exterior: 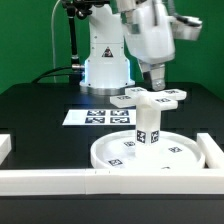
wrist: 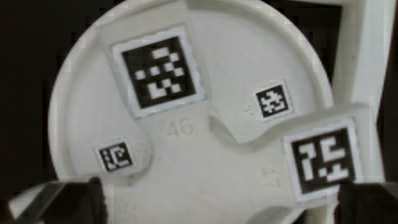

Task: Assemble round table

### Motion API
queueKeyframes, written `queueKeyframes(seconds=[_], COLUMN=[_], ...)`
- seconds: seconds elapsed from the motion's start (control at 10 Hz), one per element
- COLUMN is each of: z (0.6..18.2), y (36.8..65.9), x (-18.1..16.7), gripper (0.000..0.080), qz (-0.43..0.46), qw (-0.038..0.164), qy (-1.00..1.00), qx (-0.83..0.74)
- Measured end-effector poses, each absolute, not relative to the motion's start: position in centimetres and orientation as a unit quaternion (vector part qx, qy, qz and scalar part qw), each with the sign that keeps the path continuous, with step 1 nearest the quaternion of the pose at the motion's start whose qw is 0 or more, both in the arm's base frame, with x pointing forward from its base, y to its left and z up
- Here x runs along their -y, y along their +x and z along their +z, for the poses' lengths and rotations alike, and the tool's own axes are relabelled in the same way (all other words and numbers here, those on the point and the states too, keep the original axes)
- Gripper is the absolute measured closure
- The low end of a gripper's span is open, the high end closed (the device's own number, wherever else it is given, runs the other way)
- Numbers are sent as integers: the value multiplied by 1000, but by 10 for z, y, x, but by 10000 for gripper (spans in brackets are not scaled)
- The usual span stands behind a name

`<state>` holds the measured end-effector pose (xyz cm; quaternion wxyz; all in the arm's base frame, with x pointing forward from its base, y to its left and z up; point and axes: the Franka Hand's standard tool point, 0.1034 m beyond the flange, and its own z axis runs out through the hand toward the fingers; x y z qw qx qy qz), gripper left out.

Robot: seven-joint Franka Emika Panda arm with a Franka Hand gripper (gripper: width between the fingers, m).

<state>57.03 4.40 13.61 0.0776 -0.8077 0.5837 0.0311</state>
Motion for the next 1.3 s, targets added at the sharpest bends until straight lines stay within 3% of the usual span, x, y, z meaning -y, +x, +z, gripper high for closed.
queueKeyframes(seconds=[0.5,1.1,1.3], z=[132,130,130], y=[571,567,566], x=[-44,-45,-45], gripper=[151,151,151], qz=[15,5,7], qw=[79,66,67], qy=[-914,-996,-992], qx=[-397,61,110])
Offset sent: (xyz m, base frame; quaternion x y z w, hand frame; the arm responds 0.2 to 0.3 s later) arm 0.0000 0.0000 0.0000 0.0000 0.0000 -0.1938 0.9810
